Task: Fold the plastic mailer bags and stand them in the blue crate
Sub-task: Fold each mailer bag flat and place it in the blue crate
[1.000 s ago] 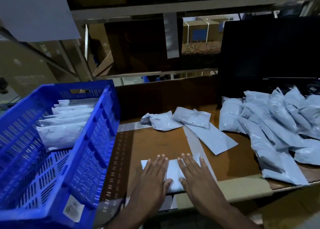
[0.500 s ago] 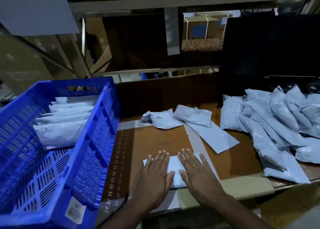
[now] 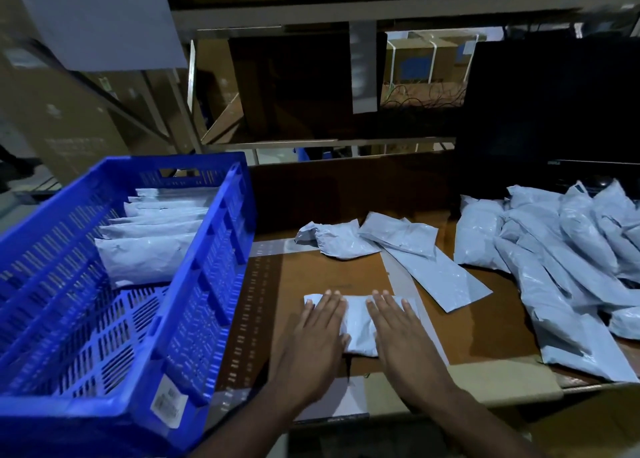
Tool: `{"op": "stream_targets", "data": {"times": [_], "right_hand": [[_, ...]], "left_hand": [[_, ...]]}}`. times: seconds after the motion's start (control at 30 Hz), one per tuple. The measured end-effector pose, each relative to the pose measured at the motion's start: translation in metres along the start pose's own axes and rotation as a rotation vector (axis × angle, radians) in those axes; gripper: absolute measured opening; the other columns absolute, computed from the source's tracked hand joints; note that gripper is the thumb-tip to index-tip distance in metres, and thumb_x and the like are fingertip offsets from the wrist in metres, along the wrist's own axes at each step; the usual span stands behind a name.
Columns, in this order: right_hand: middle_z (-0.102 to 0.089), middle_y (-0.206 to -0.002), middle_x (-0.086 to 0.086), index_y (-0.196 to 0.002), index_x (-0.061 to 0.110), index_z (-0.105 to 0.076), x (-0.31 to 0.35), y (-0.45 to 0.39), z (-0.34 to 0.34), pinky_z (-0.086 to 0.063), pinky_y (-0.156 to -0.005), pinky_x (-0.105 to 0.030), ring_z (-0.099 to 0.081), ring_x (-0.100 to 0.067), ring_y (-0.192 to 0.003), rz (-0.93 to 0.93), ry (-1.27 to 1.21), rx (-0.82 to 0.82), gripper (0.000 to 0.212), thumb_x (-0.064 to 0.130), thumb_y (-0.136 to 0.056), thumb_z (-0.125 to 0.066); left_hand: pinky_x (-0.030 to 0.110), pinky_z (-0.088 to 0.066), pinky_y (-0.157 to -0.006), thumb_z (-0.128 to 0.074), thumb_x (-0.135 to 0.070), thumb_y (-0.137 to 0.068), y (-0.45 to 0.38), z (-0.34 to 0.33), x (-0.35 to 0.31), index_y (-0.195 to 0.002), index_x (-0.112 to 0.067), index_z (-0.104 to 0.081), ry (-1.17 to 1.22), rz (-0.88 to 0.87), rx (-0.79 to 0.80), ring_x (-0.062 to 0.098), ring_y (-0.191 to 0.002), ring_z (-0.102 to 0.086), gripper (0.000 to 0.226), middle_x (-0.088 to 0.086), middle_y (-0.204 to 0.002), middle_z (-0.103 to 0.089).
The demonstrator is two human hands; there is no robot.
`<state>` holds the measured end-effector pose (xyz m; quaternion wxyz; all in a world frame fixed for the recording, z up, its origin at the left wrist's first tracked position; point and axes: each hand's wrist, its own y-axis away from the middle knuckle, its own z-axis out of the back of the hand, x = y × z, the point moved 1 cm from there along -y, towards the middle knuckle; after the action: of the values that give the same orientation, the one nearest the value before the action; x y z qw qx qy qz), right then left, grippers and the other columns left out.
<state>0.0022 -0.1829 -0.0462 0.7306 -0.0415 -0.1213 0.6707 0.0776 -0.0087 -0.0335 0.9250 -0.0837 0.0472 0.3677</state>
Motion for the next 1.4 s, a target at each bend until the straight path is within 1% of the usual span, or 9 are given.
{"op": "stream_targets", "data": {"times": [0.13,0.4,0.57,0.8,0.93,1.07,1.17,1.33,1.4], "right_hand": [[-0.049,-0.149,-0.013,-0.142,0.007,-0.054,0.005,-0.02,-0.001,-0.021,-0.111,-0.04,-0.049,-0.028,-0.137,-0.018,-0.03,0.003,0.06,0.03,-0.106,-0.012],[-0.021,-0.163,-0.003,-0.144,0.008,-0.037,0.002,-0.009,-0.031,-0.007,-0.121,-0.032,-0.007,-0.013,-0.153,0.038,-0.1,0.013,0.053,0.031,-0.108,-0.006],[-0.062,-0.136,-0.011,-0.131,0.005,-0.063,0.008,-0.011,-0.009,-0.014,-0.116,-0.031,-0.057,-0.022,-0.129,0.008,-0.15,0.084,0.071,0.031,-0.108,-0.002],[-0.037,-0.159,-0.002,-0.153,0.017,-0.03,-0.002,-0.017,-0.02,-0.017,-0.115,-0.03,-0.021,-0.011,-0.148,0.002,-0.205,0.177,0.054,0.037,-0.107,-0.007],[-0.004,-0.164,0.01,-0.16,0.021,-0.013,-0.001,-0.007,-0.005,0.01,-0.122,-0.024,0.005,-0.002,-0.151,0.099,-0.296,0.153,0.06,0.037,-0.103,-0.027],[-0.013,-0.156,0.025,-0.154,0.032,-0.027,-0.013,-0.015,0.011,-0.009,-0.121,-0.022,-0.013,0.001,-0.148,-0.081,-0.674,0.217,0.051,0.034,-0.106,-0.044],[-0.023,-0.157,0.022,-0.149,0.032,-0.039,-0.018,-0.02,0.02,-0.023,-0.118,-0.026,-0.022,-0.001,-0.144,-0.116,-0.562,0.053,0.046,0.036,-0.104,-0.048],[0.009,-0.16,0.013,-0.16,0.024,-0.008,-0.003,-0.026,0.003,0.013,-0.12,-0.027,0.002,-0.009,-0.154,-0.041,-0.194,0.183,0.092,0.072,-0.086,0.016],[0.017,-0.161,0.014,-0.16,0.029,0.002,-0.007,-0.02,-0.004,0.021,-0.113,-0.023,0.015,-0.004,-0.15,-0.092,-0.144,0.159,0.076,0.067,-0.095,0.004]], "left_hand": [[0.03,0.009,-0.125,-0.006,-0.052,-0.101,-0.013,0.008,-0.006,-0.161,-0.023,0.007,0.107,0.078,-0.054,0.002,-0.152,0.019,0.068,-0.011,-0.165,0.018],[0.04,-0.01,-0.122,-0.025,-0.041,-0.107,0.005,-0.025,0.0,-0.159,-0.011,-0.027,-0.01,-0.021,0.03,0.015,-0.156,-0.011,0.061,0.005,-0.168,-0.02],[0.039,-0.004,-0.123,-0.007,-0.047,-0.107,0.0,-0.018,0.003,-0.161,-0.012,-0.021,-0.032,-0.033,0.03,0.014,-0.156,-0.005,0.066,0.004,-0.169,-0.016],[0.035,-0.002,-0.124,-0.019,-0.045,-0.105,-0.003,-0.019,0.003,-0.161,-0.016,-0.022,0.046,0.003,-0.006,0.01,-0.155,-0.007,0.064,0.001,-0.169,-0.018],[0.032,0.003,-0.126,-0.018,-0.048,-0.101,-0.002,-0.008,0.0,-0.163,-0.022,-0.013,0.191,0.023,0.026,0.001,-0.153,0.004,0.067,-0.011,-0.167,-0.003],[0.021,-0.011,-0.124,-0.039,-0.041,-0.108,-0.006,0.005,0.003,-0.159,-0.031,-0.023,0.495,0.126,-0.062,-0.007,-0.149,-0.009,0.054,-0.024,-0.162,-0.008],[0.006,-0.007,-0.111,-0.04,-0.039,-0.108,-0.013,0.014,0.003,-0.158,-0.036,-0.022,0.419,0.15,-0.15,-0.008,-0.145,-0.012,0.053,-0.027,-0.162,-0.006],[0.026,-0.001,-0.126,-0.025,-0.043,-0.109,-0.022,-0.006,0.008,-0.162,-0.021,-0.011,0.156,0.082,-0.017,0.006,-0.155,-0.002,0.06,-0.005,-0.17,-0.008],[0.027,-0.002,-0.126,-0.022,-0.049,-0.107,-0.017,-0.015,0.012,-0.163,-0.023,-0.008,0.17,0.097,-0.009,0.004,-0.155,0.001,0.063,-0.007,-0.17,-0.004]]}}
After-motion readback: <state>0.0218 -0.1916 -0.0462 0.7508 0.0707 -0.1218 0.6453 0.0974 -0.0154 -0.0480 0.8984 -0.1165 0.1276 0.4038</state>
